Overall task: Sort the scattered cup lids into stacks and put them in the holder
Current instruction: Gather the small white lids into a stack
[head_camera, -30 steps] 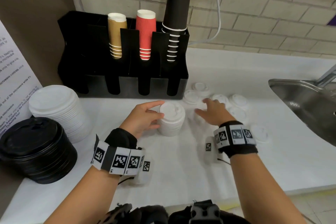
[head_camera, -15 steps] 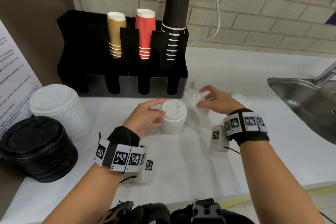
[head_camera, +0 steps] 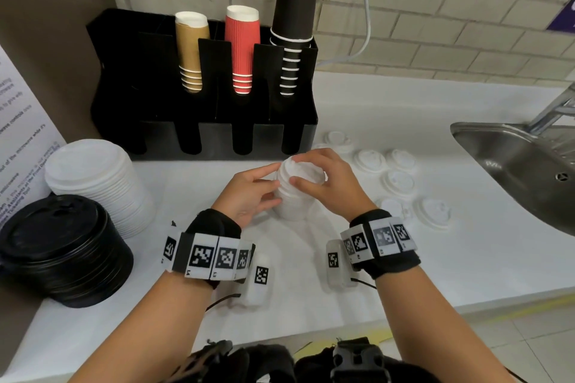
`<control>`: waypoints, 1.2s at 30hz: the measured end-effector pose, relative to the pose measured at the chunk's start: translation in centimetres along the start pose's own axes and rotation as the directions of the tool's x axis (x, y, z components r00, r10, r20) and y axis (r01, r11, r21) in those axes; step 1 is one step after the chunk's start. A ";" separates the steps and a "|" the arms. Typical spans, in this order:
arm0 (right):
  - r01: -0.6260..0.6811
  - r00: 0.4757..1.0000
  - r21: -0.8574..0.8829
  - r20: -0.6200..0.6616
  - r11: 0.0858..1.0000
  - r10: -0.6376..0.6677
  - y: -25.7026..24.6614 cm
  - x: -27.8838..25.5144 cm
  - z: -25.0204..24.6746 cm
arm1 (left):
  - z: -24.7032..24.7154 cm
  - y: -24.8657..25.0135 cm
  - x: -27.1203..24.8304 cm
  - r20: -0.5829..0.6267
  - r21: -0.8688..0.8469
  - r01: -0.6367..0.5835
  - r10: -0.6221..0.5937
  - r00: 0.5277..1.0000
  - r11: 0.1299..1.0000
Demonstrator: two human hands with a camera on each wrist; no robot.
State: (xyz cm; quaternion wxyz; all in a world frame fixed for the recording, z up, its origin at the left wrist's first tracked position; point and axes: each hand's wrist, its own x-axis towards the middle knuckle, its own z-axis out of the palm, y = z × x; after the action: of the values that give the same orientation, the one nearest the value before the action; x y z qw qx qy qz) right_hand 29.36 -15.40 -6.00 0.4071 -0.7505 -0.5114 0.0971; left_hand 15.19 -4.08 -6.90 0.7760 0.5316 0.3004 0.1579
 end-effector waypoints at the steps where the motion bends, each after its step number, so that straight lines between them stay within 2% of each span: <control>1: 0.004 1.000 -0.009 0.009 1.000 -0.004 -0.1 0.0 0.1 | 0.0 0.0 0.0 -0.002 -0.003 0.002 -0.002 1.000 1.000; 11: 0.014 0.999 -0.060 0.046 0.998 -0.011 0.0 -0.2 0.2 | 0.0 0.1 0.1 -0.024 -0.051 0.060 -0.061 0.998 0.997; 17: 0.016 0.997 -0.111 0.078 0.994 -0.007 0.2 -0.4 0.6 | 0.3 0.4 0.3 0.037 0.069 0.026 -0.028 0.999 0.997; 20: 0.023 0.990 -0.096 0.139 0.995 -0.010 0.2 -0.5 0.5 | 0.6 0.7 0.2 0.039 0.154 0.009 -0.015 0.999 0.988; 22: -0.030 0.984 -0.021 0.177 0.999 0.033 0.5 -0.7 -0.4 | 0.6 0.8 0.4 0.023 0.205 -0.009 0.004 1.000 0.979; 24: -0.181 0.970 -0.030 0.158 0.983 0.184 1.3 -0.9 -2.3 | 0.6 0.8 0.6 0.010 0.232 -0.019 0.017 1.000 0.973; 25: -0.266 0.946 -0.133 0.155 0.955 0.285 2.0 -1.0 -3.5 | 0.7 0.8 0.7 0.005 0.235 -0.019 0.018 1.000 0.972; 26: -0.343 0.901 -0.301 0.164 0.890 0.403 2.7 -1.2 -4.8 | 0.8 0.9 0.7 0.003 0.236 -0.019 0.019 1.000 0.972; 28: -0.426 0.767 -0.598 0.161 0.680 0.622 4.2 -1.8 -6.9 | 1.1 1.0 0.9 0.003 0.245 -0.025 0.025 1.000 0.969; 30: -0.466 0.668 -0.698 0.125 0.544 0.733 5.0 -2.3 -7.9 | 1.4 0.9 1.0 -0.005 0.252 -0.034 0.036 0.999 0.967; 33: -0.462 0.611 -0.746 0.125 0.480 0.781 5.6 -2.5 -8.2 | 1.6 0.8 1.1 -0.024 0.238 -0.028 0.035 0.999 0.971; 36: -0.424 0.619 -0.766 0.145 0.484 0.772 5.8 -2.2 -8.5 | 1.8 0.9 1.2 -0.028 0.233 -0.026 0.033 0.999 0.972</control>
State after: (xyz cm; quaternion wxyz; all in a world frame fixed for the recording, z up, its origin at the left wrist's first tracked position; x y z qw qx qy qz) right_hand 37.12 -22.46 -5.22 -0.0913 -0.9266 -0.2847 0.2281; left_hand 17.33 -4.40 -6.00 0.7011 0.6207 0.3213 0.1416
